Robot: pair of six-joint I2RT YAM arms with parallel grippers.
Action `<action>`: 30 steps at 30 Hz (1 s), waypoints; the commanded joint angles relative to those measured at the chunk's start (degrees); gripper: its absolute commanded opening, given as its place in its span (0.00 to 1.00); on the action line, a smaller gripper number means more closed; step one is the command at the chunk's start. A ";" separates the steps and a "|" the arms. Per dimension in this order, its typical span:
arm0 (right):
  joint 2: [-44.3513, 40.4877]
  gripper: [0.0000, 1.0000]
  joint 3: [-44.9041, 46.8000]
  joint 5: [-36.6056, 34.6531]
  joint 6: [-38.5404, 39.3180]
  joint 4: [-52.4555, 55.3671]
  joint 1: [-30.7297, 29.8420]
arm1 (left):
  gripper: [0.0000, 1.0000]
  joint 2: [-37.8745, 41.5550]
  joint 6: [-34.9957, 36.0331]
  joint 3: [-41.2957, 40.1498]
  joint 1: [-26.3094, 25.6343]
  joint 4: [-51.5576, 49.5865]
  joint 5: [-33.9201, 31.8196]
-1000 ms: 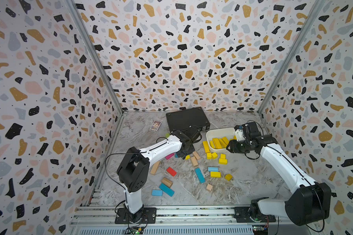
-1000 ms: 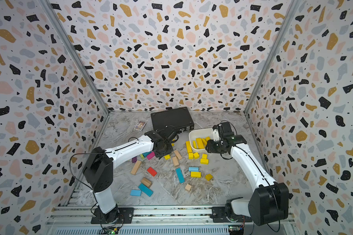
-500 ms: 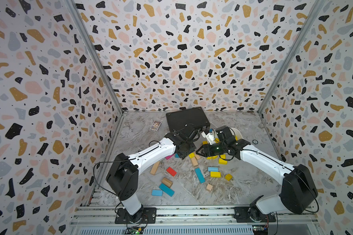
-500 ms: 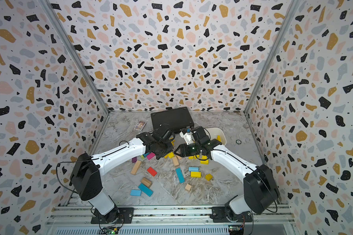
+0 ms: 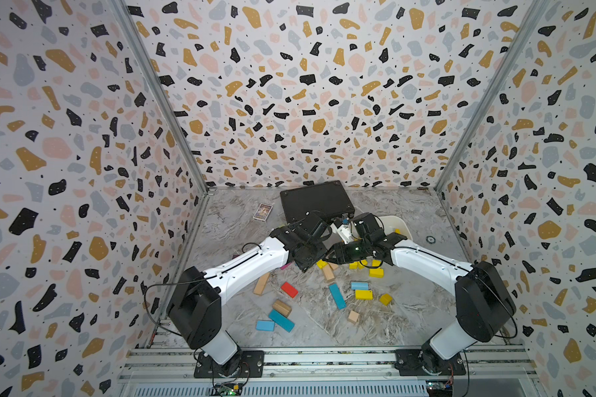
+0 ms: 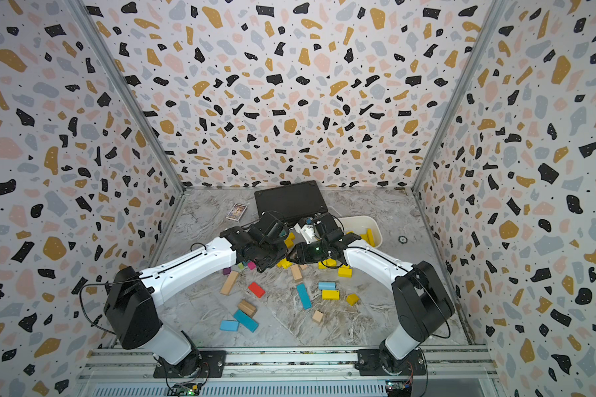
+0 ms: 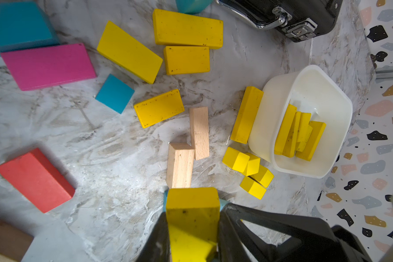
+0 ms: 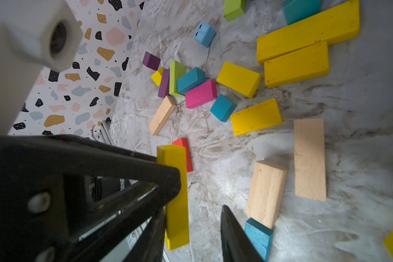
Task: Pick out the yellow building blocks
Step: Pick up the building block from the center of the board.
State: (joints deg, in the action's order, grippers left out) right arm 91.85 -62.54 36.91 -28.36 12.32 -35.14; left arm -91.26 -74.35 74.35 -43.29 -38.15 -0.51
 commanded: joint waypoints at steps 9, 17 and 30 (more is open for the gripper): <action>2.66 0.29 -2.85 5.10 -0.21 -0.46 -0.20 | 0.18 2.21 3.97 -1.40 0.22 1.87 -0.10; 2.20 0.33 -1.09 5.67 -2.02 -2.80 -0.20 | 0.18 4.12 4.41 -5.14 0.66 7.26 1.34; 1.16 0.33 0.93 6.27 -3.01 -4.18 -0.20 | 0.16 5.17 3.33 -9.01 1.32 13.72 4.19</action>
State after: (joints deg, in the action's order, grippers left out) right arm 94.80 -61.87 42.48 -30.89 9.52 -35.22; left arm -87.96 -71.13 66.52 -42.15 -28.32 2.11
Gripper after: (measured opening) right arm 0.329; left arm 0.291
